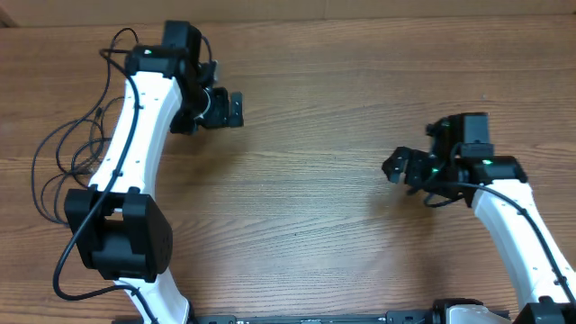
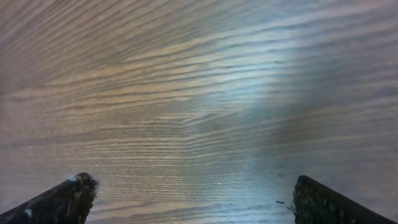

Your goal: Untangle cables

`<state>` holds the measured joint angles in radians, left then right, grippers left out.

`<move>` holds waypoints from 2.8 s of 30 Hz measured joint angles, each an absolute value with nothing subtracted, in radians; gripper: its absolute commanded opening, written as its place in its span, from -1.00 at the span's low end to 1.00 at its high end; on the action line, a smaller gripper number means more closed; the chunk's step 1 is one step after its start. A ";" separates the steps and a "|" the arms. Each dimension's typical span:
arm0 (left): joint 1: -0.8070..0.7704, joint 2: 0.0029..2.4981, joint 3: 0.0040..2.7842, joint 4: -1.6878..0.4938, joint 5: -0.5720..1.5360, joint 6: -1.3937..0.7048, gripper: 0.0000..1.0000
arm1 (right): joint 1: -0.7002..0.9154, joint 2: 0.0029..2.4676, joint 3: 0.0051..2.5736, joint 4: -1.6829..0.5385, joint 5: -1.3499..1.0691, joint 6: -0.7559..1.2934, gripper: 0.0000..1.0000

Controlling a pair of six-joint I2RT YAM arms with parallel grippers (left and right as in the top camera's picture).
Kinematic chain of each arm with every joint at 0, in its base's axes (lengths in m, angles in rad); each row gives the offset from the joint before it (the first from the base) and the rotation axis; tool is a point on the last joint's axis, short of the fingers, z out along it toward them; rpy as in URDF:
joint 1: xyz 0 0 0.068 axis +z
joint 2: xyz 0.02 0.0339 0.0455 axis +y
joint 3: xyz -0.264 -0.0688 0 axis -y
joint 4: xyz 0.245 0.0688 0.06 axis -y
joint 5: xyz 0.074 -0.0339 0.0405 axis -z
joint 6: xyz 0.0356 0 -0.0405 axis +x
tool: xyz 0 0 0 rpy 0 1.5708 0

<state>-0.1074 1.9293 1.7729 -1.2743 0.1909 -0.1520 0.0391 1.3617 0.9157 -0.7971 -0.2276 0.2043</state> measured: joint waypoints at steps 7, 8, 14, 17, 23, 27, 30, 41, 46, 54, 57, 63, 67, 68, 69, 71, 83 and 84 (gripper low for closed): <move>-0.116 1.929 1.773 -1.438 0.147 -0.153 0.99 | 0.088 1.363 0.916 -0.749 -0.207 0.191 1.00; -0.117 1.929 1.773 -1.464 0.143 -0.154 0.99 | 0.088 1.363 0.916 -0.749 -0.212 0.190 1.00; -0.117 1.929 1.773 -1.578 0.111 -0.159 0.99 | 0.088 1.364 0.927 -0.773 -0.239 0.187 1.00; -0.117 1.929 1.761 -1.605 0.093 -0.177 0.99 | 0.088 1.364 0.946 -0.814 -0.243 0.186 1.00; -0.135 1.929 1.673 -1.634 0.045 -0.232 0.99 | 0.088 1.364 0.956 -0.888 -0.241 0.184 1.00; -0.163 1.914 1.567 -1.599 0.019 -0.264 0.99 | 0.088 1.354 0.956 -0.919 -0.222 0.183 1.00; -0.186 1.865 1.471 -1.536 0.010 -0.284 0.99 | 0.088 1.324 0.956 -0.934 -0.205 0.183 1.00; -0.210 1.446 1.149 -1.311 0.002 -0.321 0.99 | 0.088 1.184 0.941 -0.942 -0.167 0.183 1.00; -0.210 1.209 1.101 -1.238 0.002 -0.318 0.99 | 0.088 1.053 0.878 -0.913 -0.162 0.183 1.00; -0.210 0.881 1.079 -1.175 -0.093 -0.333 0.98 | 0.088 0.830 0.815 -0.916 -0.156 0.183 1.00; -0.210 0.790 1.077 -1.182 -0.176 -0.387 0.99 | 0.088 0.760 0.809 -0.926 -0.149 0.183 1.00; -0.210 0.733 1.075 -1.180 -0.254 -0.448 0.99 | 0.088 0.720 0.809 -0.928 -0.137 0.183 1.00; -0.210 0.740 1.071 -1.181 -0.267 -0.460 0.99 | 0.088 0.725 0.809 -0.928 -0.130 0.183 1.00; -0.210 0.741 1.071 -1.181 -0.267 -0.462 0.99 | 0.088 0.725 0.809 -0.928 -0.130 0.183 1.00; -0.210 0.741 1.071 -1.181 -0.268 -0.465 0.99 | 0.088 0.725 0.809 -0.928 -0.130 0.183 1.00; -0.210 0.742 1.071 -1.180 -0.271 -0.466 0.99 | 0.088 0.725 0.809 -0.932 -0.130 0.183 1.00; -0.210 0.742 1.071 -1.181 -0.274 -0.469 0.99 | 0.088 0.725 0.809 -1.006 -0.131 0.183 1.00; -0.210 0.742 1.071 -1.181 -0.274 -0.469 0.99 | 0.088 0.725 0.809 -1.005 -0.131 0.183 1.00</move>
<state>-0.2096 0.7418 1.0710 -1.1809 -0.2741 -0.4694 0.0875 0.7246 0.8085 -1.0050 -0.1307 0.1833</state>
